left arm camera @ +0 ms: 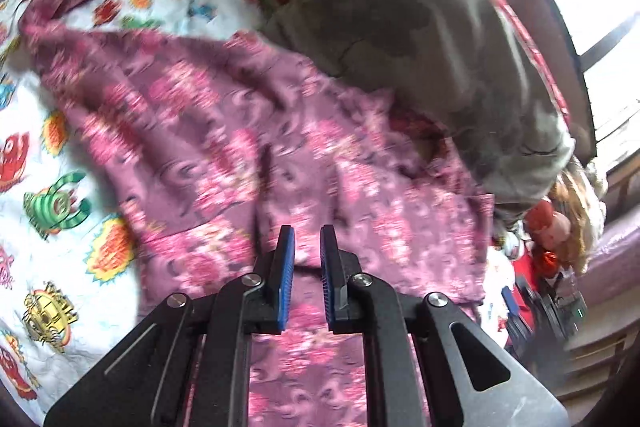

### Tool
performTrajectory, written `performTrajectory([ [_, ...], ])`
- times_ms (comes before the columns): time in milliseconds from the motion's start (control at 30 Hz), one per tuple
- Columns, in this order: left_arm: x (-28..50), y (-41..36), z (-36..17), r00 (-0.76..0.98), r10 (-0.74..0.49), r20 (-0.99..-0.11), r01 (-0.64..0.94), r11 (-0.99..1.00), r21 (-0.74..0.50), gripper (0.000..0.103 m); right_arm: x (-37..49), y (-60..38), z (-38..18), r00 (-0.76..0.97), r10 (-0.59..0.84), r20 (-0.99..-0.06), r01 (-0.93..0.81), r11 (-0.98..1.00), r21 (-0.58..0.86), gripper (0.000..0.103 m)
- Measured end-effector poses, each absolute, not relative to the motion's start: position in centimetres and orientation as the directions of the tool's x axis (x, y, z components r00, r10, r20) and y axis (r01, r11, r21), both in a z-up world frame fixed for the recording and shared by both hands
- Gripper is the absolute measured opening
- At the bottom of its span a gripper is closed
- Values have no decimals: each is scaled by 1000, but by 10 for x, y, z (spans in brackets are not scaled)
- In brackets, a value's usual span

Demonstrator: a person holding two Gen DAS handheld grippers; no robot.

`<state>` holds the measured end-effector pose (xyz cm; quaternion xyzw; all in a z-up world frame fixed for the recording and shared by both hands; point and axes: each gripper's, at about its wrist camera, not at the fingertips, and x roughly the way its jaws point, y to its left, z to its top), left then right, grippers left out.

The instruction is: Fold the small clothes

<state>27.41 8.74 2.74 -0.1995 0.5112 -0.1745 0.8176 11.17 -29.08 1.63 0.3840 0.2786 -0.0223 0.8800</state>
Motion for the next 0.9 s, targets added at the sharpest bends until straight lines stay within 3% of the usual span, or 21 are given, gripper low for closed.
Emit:
performTrajectory([
  [133,297,51,32,407,-471,-783,132,878,-459,12,164,-308,-4,791,138,-596,351,696,626,49],
  [233,310,39,23,380,-453,-807,140,890,-434,12,197,-312,-28,733,206,-649,380,667,641,45],
  [267,315,34,17,372,-439,-818,140,898,-418,12,201,-311,-31,734,237,-636,367,650,666,22],
  [300,318,31,11,368,-424,-827,139,905,-402,12,203,-309,-30,751,275,-600,322,641,697,7],
  [333,320,30,4,363,-406,-838,136,913,-384,12,204,-305,-24,764,281,-581,281,665,692,5],
  [433,324,30,-24,341,-375,-862,121,927,-355,13,192,-297,-4,812,114,-572,278,786,552,4],
  [533,324,35,-27,353,-396,-848,127,918,-375,14,208,-303,-35,713,94,-695,353,808,472,4],
  [567,323,37,-22,346,-396,-850,127,918,-376,14,209,-302,-38,717,94,-691,347,811,471,3],
  [633,318,43,-12,344,-402,-848,120,915,-385,14,205,-298,-26,720,55,-692,367,816,447,13],
  [667,315,45,-7,351,-410,-842,121,911,-394,14,198,-297,-17,731,17,-682,386,814,434,13],
  [733,307,48,2,374,-430,-822,131,902,-412,16,179,-289,-1,813,17,-582,326,814,480,14],
  [800,300,45,4,390,-410,-824,137,911,-388,34,179,-276,8,838,36,-545,268,842,467,15],
  [900,300,37,-16,367,-343,-865,126,939,-319,39,204,-259,-8,789,91,-607,232,872,431,18],
])
